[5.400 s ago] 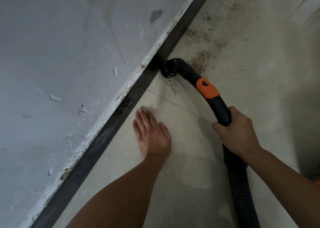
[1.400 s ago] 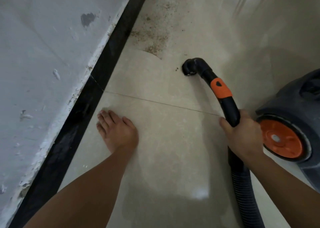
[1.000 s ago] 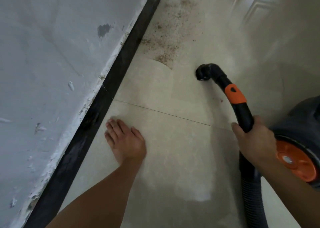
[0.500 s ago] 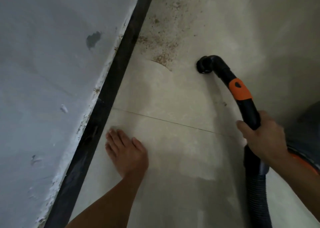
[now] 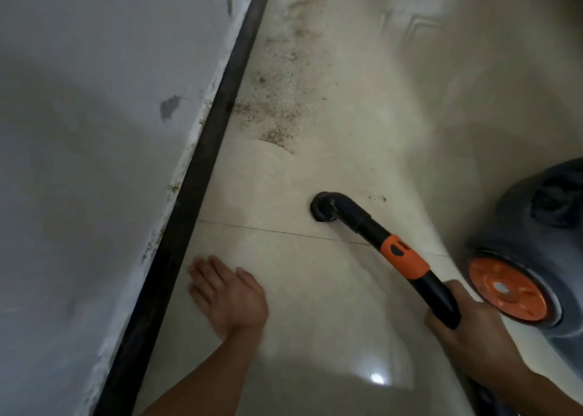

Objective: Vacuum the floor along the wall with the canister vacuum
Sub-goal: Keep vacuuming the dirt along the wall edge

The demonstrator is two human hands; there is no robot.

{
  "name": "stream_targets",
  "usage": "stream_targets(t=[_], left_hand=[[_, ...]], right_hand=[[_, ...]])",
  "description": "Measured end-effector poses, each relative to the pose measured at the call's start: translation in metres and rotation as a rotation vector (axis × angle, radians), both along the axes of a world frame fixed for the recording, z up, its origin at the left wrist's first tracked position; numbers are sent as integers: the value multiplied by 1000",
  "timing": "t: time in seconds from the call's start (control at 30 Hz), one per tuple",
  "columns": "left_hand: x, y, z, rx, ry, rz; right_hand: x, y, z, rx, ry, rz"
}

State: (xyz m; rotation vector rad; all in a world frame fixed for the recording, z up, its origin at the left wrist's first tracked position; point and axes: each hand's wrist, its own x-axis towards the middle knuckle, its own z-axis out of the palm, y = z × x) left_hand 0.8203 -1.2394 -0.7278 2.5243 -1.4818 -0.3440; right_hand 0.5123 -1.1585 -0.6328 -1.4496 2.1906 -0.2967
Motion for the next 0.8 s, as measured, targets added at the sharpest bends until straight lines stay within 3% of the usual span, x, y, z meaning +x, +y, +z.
stream_targets(t=[0.17,0.33,0.5,0.6,0.7,0.8], left_hand=[[6,1,2,-48,19,-66],[32,27,2,95,-59,-314],[36,26,17,169,-72,-363],[39,26,16,185,-98,-379],[36,28,13,165,-119,-364],[30,18,12,94,-102,-407]], right_hand=[[-19,46,-10,-44,27,-294],[-27,53,-1,-94,22,-468],[-3,9,-2,-103,-70,-451],[17,1,-2,-119,-112,-312],[22,26,-5,-47,-55,-171],[5,61,-6,-5,24,-234]])
